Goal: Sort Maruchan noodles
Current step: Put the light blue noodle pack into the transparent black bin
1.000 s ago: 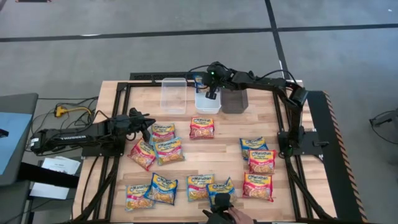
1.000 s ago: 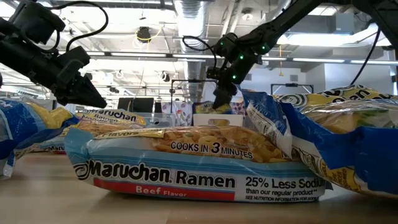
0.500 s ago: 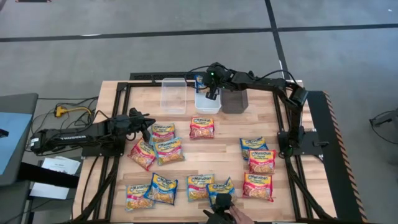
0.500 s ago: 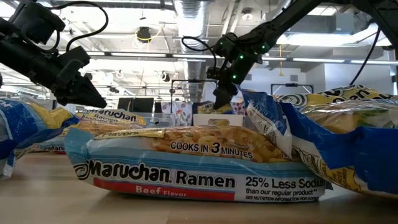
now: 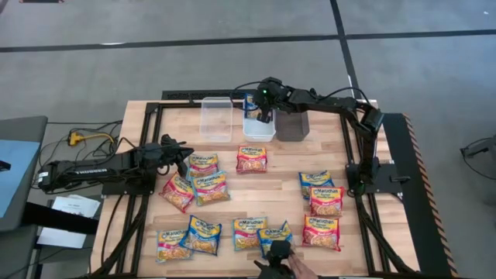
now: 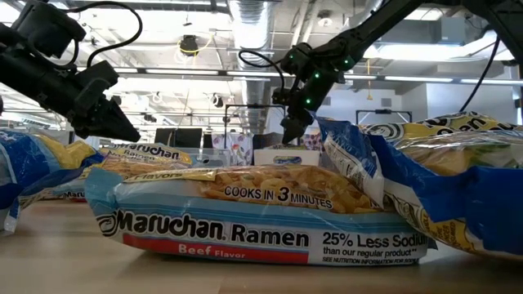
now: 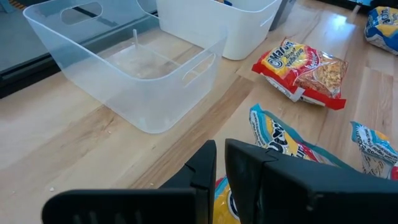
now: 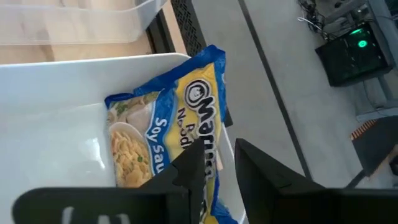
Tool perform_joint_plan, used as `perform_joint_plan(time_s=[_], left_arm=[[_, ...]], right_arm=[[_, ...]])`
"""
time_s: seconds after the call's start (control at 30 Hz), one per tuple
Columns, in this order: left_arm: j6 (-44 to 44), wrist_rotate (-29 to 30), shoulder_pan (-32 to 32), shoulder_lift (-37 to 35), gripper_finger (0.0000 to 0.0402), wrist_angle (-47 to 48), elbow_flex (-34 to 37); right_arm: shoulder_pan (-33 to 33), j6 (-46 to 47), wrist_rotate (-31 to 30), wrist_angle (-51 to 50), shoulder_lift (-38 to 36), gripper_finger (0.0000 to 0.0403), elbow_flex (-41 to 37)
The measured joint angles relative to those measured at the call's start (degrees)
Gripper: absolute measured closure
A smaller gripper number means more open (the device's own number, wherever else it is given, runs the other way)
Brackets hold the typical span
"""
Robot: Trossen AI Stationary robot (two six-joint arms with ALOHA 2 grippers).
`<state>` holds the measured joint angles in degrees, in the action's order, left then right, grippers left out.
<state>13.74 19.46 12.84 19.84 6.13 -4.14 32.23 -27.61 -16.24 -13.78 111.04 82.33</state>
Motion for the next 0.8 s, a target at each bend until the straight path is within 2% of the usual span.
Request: perform_joint_plan(time_s=[0.3,0.47,0.63,0.8], left_arm=[[-0.6,2.9,0.0,0.0,0.0379,-0.2,0.0],[-0.6,2.9,0.0,0.0,0.0374,-3.6,0.0],[-1.1,2.8,0.0,0.0,0.0351,-7.3,0.0],[-1.7,2.3,0.0,0.0,0.0312,-10.6,0.0]], right_arm=[[-3.3,0.2,-7.6,-5.5,-0.1,0.0289,6.3],[-6.5,0.2,-13.3,-10.6,-0.1,0.0289,10.2],[-9.9,0.2,-17.6,-15.8,-0.1,0.0289,13.5],[-13.0,0.2,-20.2,-18.1,-1.1,0.0289,16.5]])
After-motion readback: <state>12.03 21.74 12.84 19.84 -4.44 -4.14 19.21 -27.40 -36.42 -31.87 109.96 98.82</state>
